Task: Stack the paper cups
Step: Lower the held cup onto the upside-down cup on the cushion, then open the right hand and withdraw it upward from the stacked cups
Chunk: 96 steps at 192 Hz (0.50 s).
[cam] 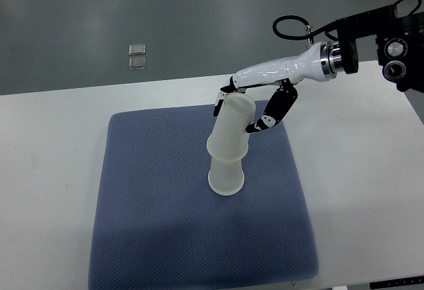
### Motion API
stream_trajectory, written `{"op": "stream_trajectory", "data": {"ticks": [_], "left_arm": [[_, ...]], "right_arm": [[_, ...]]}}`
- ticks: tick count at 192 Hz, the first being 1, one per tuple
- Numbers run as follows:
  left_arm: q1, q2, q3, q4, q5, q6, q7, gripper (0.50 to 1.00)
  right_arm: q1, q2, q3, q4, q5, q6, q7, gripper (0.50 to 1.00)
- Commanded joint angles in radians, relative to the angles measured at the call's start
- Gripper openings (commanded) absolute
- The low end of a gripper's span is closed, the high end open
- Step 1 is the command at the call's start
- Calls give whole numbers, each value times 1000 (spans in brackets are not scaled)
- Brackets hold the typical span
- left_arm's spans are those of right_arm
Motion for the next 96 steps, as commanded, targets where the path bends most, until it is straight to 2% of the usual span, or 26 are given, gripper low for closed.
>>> {"op": "stream_trajectory", "data": {"ticks": [1,96], "left_arm": [[0,0,0,0,0,0,0,1000],[0,0,0,0,0,0,0,1000]], "right_arm": [[-3,13,-1,-5,-2,-1,-2,688],[-59,62,-3,-40,-34,-45,-3,709]]}}
